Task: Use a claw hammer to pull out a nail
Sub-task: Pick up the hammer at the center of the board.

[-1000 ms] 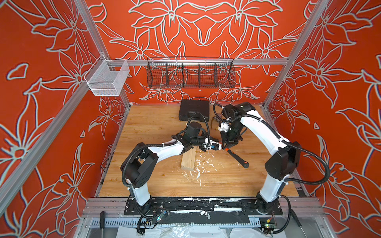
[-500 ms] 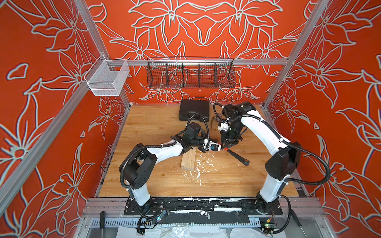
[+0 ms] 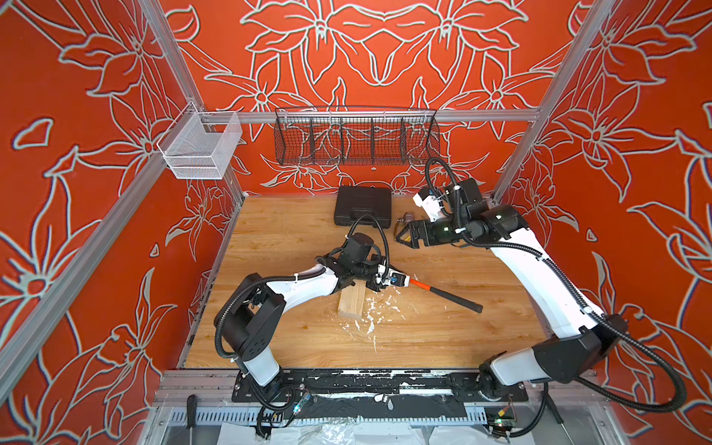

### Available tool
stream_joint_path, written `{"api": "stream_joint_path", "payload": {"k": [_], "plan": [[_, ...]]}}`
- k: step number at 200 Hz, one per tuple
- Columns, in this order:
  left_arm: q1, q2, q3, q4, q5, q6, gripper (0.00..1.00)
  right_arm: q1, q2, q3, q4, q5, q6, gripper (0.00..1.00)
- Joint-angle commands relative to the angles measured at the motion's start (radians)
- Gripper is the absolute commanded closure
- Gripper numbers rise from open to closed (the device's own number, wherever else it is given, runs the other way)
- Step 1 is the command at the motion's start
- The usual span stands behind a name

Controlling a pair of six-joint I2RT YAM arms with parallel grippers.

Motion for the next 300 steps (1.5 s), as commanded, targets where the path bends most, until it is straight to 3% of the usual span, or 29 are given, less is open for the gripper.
{"api": "stream_joint_path", "payload": {"k": [1,39,99,147,182,236,266,300], "plan": [[0.003,-0.012,0.049,0.012,0.057,-0.051,1.00,-0.016,-0.067,-0.013,0.110,0.103,-0.083,0.02],[0.035,0.006,0.074,0.007,0.091,-0.142,1.00,-0.088,-0.356,-0.249,0.342,0.239,-0.161,0.02],[0.081,0.081,0.148,-0.019,0.145,-0.253,1.00,-0.138,-0.664,-0.514,0.340,0.345,-0.056,0.02],[0.102,0.122,0.190,-0.015,0.161,-0.326,1.00,-0.145,-0.834,-0.709,0.335,0.305,0.051,0.02],[0.107,0.135,0.215,-0.022,0.163,-0.369,1.00,-0.147,-0.985,-0.982,0.598,0.217,0.179,0.04],[0.110,0.138,0.247,-0.034,0.185,-0.424,1.00,-0.146,-1.037,-1.206,0.867,0.136,0.218,0.08],[0.110,0.134,0.262,-0.043,0.223,-0.445,1.00,-0.146,-1.018,-1.323,1.160,0.129,0.205,0.10],[0.110,0.114,0.270,-0.058,0.271,-0.467,1.00,-0.146,-0.930,-1.298,1.261,0.034,0.099,0.12]]}}
